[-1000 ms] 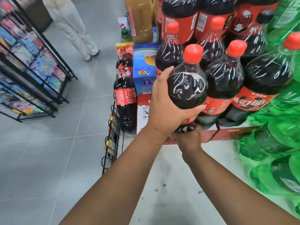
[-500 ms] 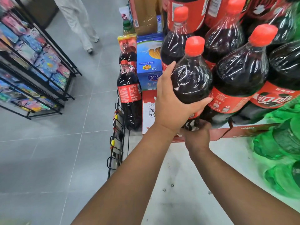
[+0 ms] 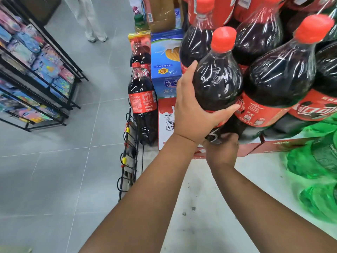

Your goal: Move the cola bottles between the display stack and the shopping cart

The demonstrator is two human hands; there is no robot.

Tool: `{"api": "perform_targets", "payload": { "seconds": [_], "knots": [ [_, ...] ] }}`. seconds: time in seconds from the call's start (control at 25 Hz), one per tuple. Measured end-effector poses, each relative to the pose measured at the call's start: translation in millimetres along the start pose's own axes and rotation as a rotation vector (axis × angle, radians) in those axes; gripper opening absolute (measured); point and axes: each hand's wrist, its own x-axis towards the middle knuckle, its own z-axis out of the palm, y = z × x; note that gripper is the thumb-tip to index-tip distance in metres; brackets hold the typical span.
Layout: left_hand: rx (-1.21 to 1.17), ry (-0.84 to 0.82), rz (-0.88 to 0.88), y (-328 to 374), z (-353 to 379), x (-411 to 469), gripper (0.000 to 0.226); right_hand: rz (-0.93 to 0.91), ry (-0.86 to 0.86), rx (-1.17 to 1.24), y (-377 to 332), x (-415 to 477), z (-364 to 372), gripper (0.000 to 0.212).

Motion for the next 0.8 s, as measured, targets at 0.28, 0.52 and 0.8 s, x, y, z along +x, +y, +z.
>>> {"api": "perform_targets", "payload": {
  "seconds": [0.28, 0.52, 0.8],
  "knots": [
    [-0.024, 0.011, -0.038, -2.7, 0.6, -2.8, 0.117, 0.015, -0.089, -0.166, -6.1, 1.4, -8.9, 0.049],
    [0.056, -0.132, -0.175, -4.6, -20.4, -24.1, 0.118, -0.179, -0.256, -0.516, -17.9, 7.5, -28.8, 0.045],
    [0.388, -0.419, -0.294, 18.8, -48.6, -71.7, 0.096, -0.321, -0.356, -0.937, -19.7, -13.9, -83.8, 0.044]
  ]
}}
